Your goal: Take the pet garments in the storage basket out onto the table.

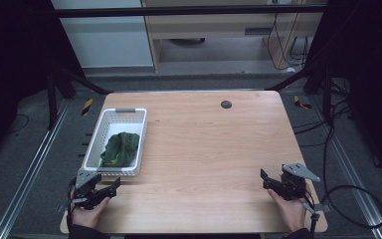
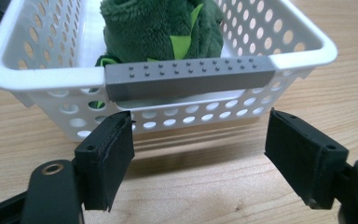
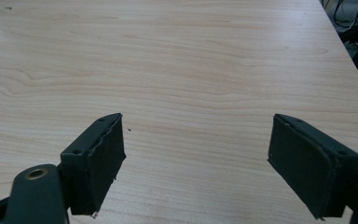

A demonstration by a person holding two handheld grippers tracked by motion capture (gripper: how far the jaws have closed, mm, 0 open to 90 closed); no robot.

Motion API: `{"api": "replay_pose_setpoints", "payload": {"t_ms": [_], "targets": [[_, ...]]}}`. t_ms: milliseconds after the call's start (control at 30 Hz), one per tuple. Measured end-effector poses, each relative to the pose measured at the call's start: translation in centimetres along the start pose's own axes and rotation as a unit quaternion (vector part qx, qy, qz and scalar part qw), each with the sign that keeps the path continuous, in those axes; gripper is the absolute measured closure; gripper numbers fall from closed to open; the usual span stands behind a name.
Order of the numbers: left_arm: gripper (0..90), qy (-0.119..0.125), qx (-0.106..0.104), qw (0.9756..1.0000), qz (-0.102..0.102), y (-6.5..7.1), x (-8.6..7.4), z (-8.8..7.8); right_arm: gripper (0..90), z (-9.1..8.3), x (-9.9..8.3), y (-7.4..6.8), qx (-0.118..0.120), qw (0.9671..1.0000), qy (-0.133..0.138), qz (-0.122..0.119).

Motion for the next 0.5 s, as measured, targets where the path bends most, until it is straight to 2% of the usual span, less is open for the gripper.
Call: {"api": "replay_pose_setpoints", "payload": {"t_ms": [200, 433, 500], "targets": [[20.6, 0.003, -0.002, 1.0000, 0.006, 0.2, 0.2, -0.4, 19.5, 0.1, -0.3, -0.2, 0.009, 0.9999, -0.010, -0.004], [18.3, 0.006, -0.005, 1.0000, -0.001, -0.1, 0.5, -1.0, 17.1, 0.1, 0.1, -1.1, -0.001, 0.9994, -0.012, -0.031], [18.1, 0.007, -0.004, 1.0000, -0.002, -0.1, 0.6, -1.1, 17.0, 0.1, 0.2, -1.4, 0.004, 0.9994, -0.010, -0.031]]}}
Point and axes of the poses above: each handheld gripper's, and its own axes: z roughly forward along the jaws, x roughly out of its top, y roughly to its right, the point moved 7 cm from there along z, roughly forward along the jaws, and after that the axes turned 9 degrees about x, right-handed, at the moved point
